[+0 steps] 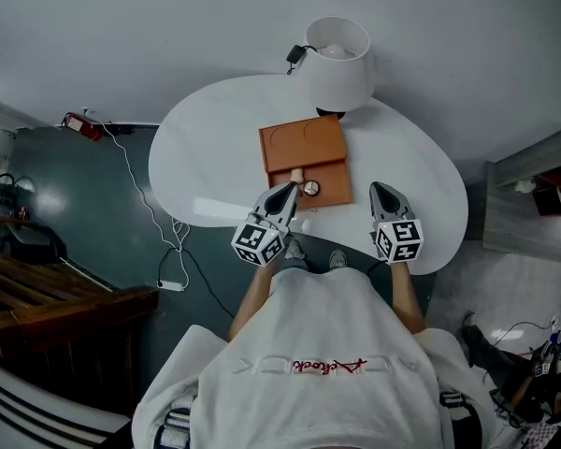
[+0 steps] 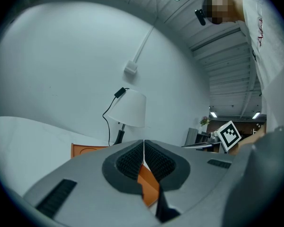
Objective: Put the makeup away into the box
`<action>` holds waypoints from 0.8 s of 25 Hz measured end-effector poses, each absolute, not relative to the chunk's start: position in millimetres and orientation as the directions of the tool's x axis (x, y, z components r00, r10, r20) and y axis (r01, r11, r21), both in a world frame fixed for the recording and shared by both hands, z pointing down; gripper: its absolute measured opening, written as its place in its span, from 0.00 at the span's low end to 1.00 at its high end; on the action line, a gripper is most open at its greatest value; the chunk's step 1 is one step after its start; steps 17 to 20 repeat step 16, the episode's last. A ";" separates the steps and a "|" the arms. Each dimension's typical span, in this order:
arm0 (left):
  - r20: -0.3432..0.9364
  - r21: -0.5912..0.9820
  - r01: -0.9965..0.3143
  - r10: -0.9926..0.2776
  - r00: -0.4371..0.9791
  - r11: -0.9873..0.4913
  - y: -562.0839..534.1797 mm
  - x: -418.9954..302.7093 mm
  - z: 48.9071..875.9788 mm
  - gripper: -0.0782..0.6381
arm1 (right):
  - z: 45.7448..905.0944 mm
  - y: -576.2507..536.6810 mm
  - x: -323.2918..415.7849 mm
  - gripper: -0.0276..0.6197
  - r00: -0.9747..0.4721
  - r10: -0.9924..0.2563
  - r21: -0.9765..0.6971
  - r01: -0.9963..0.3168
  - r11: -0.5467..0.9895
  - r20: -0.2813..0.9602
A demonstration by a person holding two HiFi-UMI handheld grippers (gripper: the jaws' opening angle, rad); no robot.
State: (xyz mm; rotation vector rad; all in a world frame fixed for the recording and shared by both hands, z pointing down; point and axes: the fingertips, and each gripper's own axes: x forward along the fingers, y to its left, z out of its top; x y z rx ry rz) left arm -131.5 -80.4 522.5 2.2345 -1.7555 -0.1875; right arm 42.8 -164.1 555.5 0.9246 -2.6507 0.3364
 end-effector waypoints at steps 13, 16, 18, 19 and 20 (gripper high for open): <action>0.063 0.294 -0.935 -0.972 0.226 -0.198 -81.6 -140.3 514.3 0.13 | 548.6 -167.2 24.2 0.07 -0.769 -0.534 -0.102 -0.599 0.795 0.351; 0.061 0.288 -0.936 -0.971 0.230 -0.203 -82.6 -139.9 512.8 0.13 | 549.4 -166.6 21.1 0.07 -0.771 -0.530 -0.088 -0.592 0.801 0.354; 0.061 0.288 -0.936 -0.971 0.230 -0.203 -82.6 -139.9 512.8 0.13 | 549.4 -166.6 21.1 0.07 -0.771 -0.530 -0.088 -0.592 0.801 0.354; 0.061 0.288 -0.936 -0.971 0.230 -0.203 -82.6 -139.9 512.8 0.13 | 549.4 -166.6 21.1 0.07 -0.771 -0.530 -0.088 -0.592 0.801 0.354; 0.061 0.288 -0.936 -0.971 0.230 -0.203 -82.6 -139.9 512.8 0.13 | 549.4 -166.6 21.1 0.07 -0.771 -0.530 -0.088 -0.592 0.801 0.354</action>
